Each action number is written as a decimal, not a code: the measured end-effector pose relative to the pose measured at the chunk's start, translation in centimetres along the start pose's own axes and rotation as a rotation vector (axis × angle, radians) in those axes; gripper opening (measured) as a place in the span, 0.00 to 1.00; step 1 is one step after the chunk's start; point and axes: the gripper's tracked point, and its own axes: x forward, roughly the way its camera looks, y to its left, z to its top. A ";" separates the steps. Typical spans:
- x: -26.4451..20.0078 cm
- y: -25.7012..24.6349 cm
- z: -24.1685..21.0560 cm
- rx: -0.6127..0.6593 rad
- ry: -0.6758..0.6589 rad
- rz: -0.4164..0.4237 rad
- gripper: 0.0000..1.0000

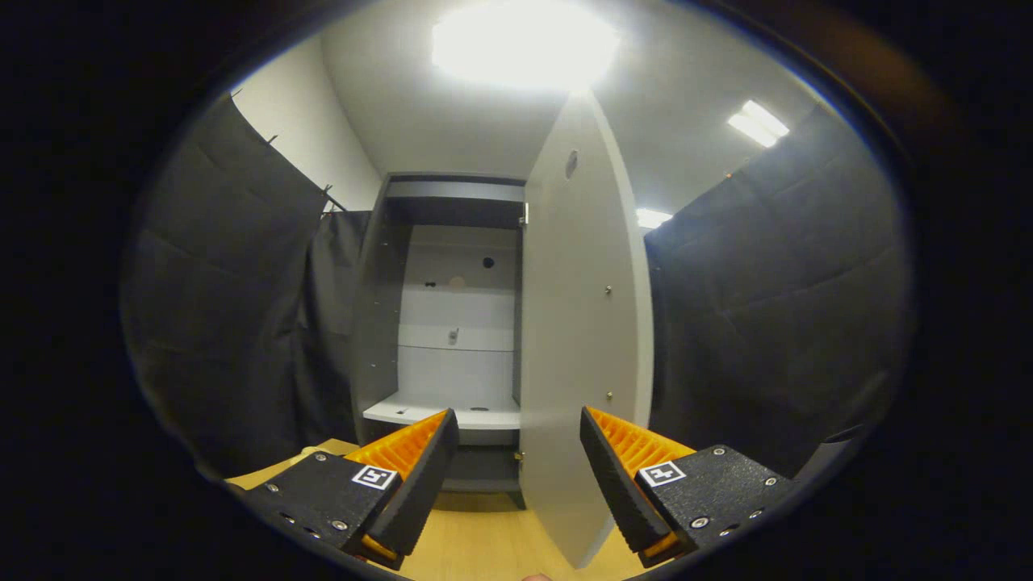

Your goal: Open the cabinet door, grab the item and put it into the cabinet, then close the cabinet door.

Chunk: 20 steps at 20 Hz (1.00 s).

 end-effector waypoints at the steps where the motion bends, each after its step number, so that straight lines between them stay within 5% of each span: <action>1: -0.2 1.4 -0.6 0.016 -0.011 0.029 0.93; 10: -1.9 13.8 -11.0 0.088 0.079 0.246 0.93; 20: -3.5 20.1 -23.1 0.059 0.288 0.289 0.93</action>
